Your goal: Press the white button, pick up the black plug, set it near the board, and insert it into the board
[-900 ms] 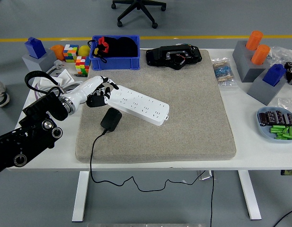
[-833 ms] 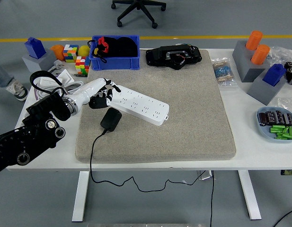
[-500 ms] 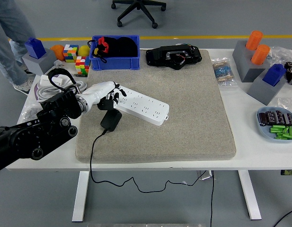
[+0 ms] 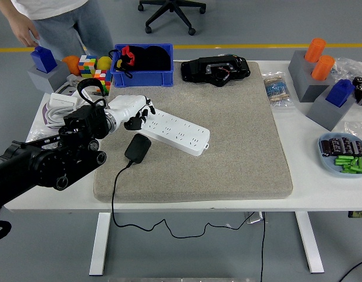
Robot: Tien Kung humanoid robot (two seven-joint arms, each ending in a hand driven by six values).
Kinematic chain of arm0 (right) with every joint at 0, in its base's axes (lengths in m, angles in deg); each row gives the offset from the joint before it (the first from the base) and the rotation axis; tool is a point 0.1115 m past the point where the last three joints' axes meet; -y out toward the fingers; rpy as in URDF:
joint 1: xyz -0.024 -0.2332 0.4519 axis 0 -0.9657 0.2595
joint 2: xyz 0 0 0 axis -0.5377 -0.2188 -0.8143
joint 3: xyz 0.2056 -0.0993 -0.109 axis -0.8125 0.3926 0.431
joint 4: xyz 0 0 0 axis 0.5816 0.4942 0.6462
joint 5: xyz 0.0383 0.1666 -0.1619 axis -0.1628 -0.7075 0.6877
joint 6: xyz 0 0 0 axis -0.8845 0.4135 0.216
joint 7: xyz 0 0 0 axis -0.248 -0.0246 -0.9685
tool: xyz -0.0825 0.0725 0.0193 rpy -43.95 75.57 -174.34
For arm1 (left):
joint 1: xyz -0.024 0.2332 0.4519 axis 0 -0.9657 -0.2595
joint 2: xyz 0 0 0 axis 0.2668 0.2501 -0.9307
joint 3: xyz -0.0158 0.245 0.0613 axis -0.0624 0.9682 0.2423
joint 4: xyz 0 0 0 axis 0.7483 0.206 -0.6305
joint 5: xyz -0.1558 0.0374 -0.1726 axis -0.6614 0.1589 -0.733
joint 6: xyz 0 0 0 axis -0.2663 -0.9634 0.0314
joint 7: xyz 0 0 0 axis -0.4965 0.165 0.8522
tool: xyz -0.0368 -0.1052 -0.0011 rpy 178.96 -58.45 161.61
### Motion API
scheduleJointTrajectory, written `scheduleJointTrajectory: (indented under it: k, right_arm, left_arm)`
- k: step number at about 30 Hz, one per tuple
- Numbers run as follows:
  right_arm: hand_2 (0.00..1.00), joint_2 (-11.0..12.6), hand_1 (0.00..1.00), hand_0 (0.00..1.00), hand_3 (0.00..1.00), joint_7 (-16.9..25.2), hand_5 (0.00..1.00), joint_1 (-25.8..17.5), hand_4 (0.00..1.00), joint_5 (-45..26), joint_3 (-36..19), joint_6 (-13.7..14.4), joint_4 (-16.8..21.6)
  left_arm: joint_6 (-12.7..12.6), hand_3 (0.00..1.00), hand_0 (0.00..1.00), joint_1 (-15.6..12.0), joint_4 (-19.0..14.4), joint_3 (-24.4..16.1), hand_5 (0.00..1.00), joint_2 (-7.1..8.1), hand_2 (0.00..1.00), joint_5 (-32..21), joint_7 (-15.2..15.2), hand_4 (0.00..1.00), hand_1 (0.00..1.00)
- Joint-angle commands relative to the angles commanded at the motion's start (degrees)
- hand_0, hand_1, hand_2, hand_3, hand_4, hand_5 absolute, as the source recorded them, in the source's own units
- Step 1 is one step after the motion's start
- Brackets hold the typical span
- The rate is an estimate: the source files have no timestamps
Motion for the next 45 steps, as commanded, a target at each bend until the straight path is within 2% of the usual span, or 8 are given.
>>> scheduleJointTrajectory:
  k: [3, 9, 25, 30, 40, 45]
  right_arm:
    - [0.596, 0.04, 0.561, 0.614, 0.541, -0.02, 0.325, 0.01, 0.650, -0.10, 0.41, -0.01, -0.01]
    - [0.596, 0.15, 0.561, 0.615, 0.541, 0.01, 0.326, 0.26, 0.649, -0.22, 0.86, 0.03, 0.04]
    - [0.596, 0.31, 0.561, 0.615, 0.541, 0.01, 0.324, 0.27, 0.649, -0.57, 1.99, 0.04, 0.05]
    - [0.596, 0.43, 0.561, 0.615, 0.540, -0.03, 0.324, 0.33, 0.648, -0.66, 2.30, -0.01, 0.00]
    - [0.597, 0.48, 0.561, 0.615, 0.540, -0.01, 0.326, 0.37, 0.649, -0.71, 2.17, 0.05, 0.00]
    - [0.597, 0.40, 0.561, 0.615, 0.540, 0.01, 0.326, 0.40, 0.649, -0.75, 2.26, 0.02, 0.04]
  left_arm:
    - [-0.18, 0.671, 0.011, 0.51, 2.05, 0.39, 0.002, -0.85, 0.115, 0.55, -0.03, 0.033, 0.010]
    - [-0.29, 0.672, 0.010, 0.91, 4.78, 1.87, 0.002, -1.53, 0.115, 0.00, -0.35, 0.036, 0.009]
    - [-0.76, 0.670, 0.010, 1.22, 7.31, 4.78, 0.002, -2.92, 0.116, 0.24, -1.02, 0.045, 0.010]
    - [-0.22, 0.670, 0.010, 2.24, 8.06, 7.90, 0.002, -3.22, 0.116, 0.47, -0.44, 0.044, 0.010]
    - [-0.52, 0.670, 0.010, 2.20, 8.61, 5.80, 0.002, -3.37, 0.116, 1.28, -0.66, 0.043, 0.010]
    - [-0.63, 0.670, 0.010, 2.14, 9.91, 6.07, 0.002, -3.64, 0.116, 0.97, -0.61, 0.043, 0.010]
